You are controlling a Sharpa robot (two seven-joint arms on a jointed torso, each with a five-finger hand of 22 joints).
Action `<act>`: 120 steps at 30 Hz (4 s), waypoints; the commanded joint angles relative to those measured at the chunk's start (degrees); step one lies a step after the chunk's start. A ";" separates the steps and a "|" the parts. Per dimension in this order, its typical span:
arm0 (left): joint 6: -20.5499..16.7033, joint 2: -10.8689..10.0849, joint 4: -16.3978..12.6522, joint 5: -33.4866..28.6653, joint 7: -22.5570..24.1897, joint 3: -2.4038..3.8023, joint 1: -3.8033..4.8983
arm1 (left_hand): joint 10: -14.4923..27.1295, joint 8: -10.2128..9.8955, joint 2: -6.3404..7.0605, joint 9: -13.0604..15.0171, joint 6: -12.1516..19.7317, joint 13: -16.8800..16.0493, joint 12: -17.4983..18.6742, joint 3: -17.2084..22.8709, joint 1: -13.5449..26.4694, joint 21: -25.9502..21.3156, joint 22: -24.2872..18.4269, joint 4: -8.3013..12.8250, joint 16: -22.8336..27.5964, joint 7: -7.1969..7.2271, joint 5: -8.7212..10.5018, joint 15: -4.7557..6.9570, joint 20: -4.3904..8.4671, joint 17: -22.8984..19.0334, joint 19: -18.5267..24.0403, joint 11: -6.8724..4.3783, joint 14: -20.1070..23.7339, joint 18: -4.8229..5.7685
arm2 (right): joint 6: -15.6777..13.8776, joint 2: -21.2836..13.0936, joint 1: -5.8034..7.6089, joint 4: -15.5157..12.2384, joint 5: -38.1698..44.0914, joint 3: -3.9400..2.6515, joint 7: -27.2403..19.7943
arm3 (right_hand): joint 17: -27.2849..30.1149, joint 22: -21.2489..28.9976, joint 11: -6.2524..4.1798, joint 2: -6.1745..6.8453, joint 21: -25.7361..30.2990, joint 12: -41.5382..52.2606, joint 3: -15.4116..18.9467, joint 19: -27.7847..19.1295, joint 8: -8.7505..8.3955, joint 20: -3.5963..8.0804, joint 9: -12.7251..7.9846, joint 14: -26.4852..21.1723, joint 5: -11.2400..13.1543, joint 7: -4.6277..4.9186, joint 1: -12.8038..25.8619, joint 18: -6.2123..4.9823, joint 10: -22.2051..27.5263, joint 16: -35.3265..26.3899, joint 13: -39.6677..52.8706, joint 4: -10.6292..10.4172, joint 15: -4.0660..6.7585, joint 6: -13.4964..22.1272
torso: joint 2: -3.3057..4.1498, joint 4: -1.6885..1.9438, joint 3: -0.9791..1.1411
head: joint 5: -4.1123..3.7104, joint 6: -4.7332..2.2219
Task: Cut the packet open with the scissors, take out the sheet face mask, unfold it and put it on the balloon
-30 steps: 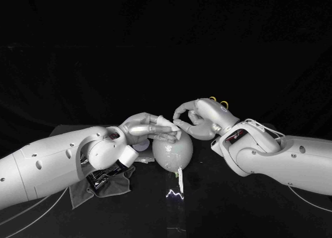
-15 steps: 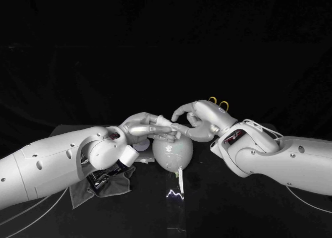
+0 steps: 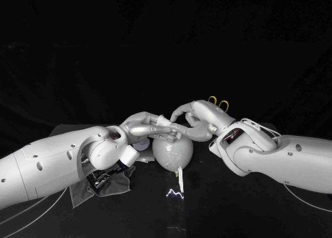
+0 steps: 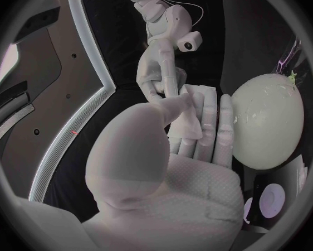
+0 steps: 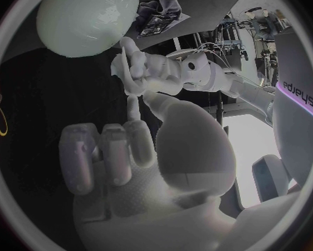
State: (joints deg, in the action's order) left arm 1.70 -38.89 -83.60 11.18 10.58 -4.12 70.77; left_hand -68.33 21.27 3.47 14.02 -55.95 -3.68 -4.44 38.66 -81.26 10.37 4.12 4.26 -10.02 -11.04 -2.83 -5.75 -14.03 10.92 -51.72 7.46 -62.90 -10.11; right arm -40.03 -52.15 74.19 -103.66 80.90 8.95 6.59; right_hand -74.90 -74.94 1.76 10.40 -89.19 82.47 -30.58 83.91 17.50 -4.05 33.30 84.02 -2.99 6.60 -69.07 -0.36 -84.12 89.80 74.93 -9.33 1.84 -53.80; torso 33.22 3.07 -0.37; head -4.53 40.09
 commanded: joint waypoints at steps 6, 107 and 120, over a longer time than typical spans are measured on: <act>-0.51 0.07 -0.53 2.56 0.70 0.08 -0.01 | -0.62 0.35 -0.48 1.23 -0.07 -0.05 0.26 0.12 -0.11 0.22 0.08 -0.05 -0.36 0.37 0.01 0.22 0.00 0.12 -0.59 0.00 -0.45 -0.46 | 2.24 0.50 -0.01 0.53 0.40 -0.01 0.90 | -15.10 -14.74 0.29 -0.05 0.06 0.05 0.37 5.55 -0.35 -0.50 -0.11 5.98 0.13 0.00 -0.72 0.12 -2.27 0.20 11.23 0.10 -0.20 -0.34 | 0.00 0.02 -0.03 | -0.03 0.09; 0.24 0.01 -0.71 4.58 -2.11 0.07 -0.07 | -1.36 1.02 -0.34 1.74 -0.34 -0.04 0.34 0.36 -0.31 0.20 0.03 0.36 -0.52 0.59 0.01 0.52 0.05 0.48 -0.32 -0.25 -0.88 -0.35 | -9.33 -0.50 2.22 2.03 -25.64 -0.77 -3.21 | -15.10 -15.06 -2.67 -4.93 -0.81 5.93 -4.62 6.09 5.76 1.85 2.52 5.98 0.20 -3.33 -7.36 0.36 -5.22 0.20 14.26 5.16 2.38 -6.63 | -0.01 0.00 0.01 | -0.34 0.02; -0.41 -0.09 -0.87 2.21 -1.99 -0.09 -0.15 | -1.39 1.06 -0.21 1.78 -0.32 -0.03 0.39 0.40 -0.29 0.21 0.03 0.44 -0.52 0.60 0.00 0.53 0.05 0.51 -0.30 -0.25 -0.89 -0.36 | -11.24 -0.67 2.34 2.50 -26.47 -0.96 -3.89 | -15.10 -15.06 -2.66 -4.90 -0.81 6.01 -4.68 6.09 5.91 1.86 2.64 5.98 0.20 -3.32 -7.33 0.36 -5.25 0.20 14.30 5.29 2.38 -6.57 | -0.01 0.00 -0.01 | -0.43 -0.25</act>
State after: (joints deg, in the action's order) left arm 0.96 -39.07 -84.27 15.11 8.32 -4.23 70.60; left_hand -69.32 21.94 3.35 14.45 -55.85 -3.68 -4.43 38.98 -81.41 10.36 4.09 4.61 -10.24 -10.54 -2.63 -5.56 -14.04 11.34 -52.12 7.28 -63.89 -9.81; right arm -49.71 -52.81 76.48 -101.19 54.84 8.06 3.88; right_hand -74.91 -74.90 -0.47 6.01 -89.74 88.18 -35.03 83.98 22.87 -2.67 33.31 83.93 -2.62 3.87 -76.32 -0.36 -84.11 89.75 74.95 -4.09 3.78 -59.18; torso 33.19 3.06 -0.37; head -4.92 39.89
